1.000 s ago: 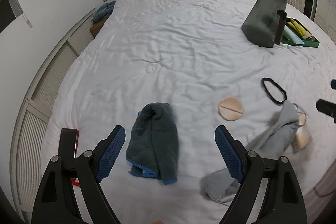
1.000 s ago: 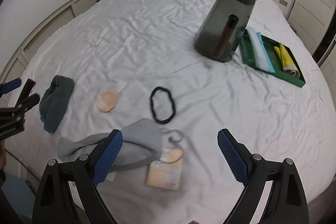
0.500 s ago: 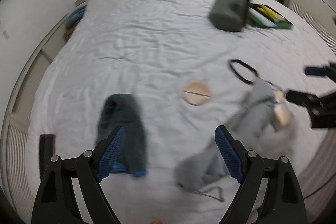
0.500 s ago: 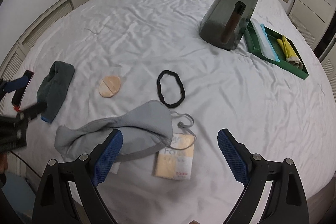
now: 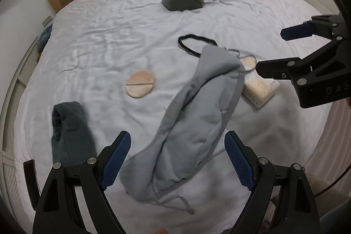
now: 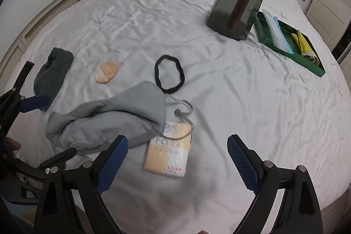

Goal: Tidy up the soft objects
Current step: 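Move both tools back toward the grey eye mask and tissue pack, then grasp the grey eye mask with the left tool while the right tool grasps the tissue pack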

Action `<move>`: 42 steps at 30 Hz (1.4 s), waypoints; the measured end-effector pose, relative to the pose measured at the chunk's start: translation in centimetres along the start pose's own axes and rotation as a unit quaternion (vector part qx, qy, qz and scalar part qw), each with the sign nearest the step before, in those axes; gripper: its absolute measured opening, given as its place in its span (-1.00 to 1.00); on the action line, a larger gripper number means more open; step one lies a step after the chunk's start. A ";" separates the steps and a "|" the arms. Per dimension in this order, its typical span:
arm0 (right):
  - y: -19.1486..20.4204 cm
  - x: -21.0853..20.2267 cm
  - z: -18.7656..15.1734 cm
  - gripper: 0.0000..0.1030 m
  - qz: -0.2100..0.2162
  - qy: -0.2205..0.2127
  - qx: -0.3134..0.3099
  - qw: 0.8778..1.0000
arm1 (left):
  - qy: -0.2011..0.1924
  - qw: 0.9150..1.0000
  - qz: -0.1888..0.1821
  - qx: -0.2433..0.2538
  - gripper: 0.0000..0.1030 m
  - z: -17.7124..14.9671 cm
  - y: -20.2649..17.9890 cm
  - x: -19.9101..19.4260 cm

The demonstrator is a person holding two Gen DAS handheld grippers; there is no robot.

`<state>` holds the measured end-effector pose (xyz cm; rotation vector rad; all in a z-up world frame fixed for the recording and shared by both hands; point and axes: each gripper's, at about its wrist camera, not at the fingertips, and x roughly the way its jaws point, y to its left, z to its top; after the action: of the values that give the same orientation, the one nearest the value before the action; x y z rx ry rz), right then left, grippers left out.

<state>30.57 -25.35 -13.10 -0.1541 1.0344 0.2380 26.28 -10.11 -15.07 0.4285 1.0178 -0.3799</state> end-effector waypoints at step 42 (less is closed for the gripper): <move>1.9 4.8 0.6 0.77 0.024 0.011 -0.003 1.000 | 0.045 0.990 -0.001 -0.136 0.57 -0.1 6.6 7.1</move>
<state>32.86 -22.75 -16.94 -0.1383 1.0606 0.2832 32.77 -5.15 -20.21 0.2000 1.1404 -0.2211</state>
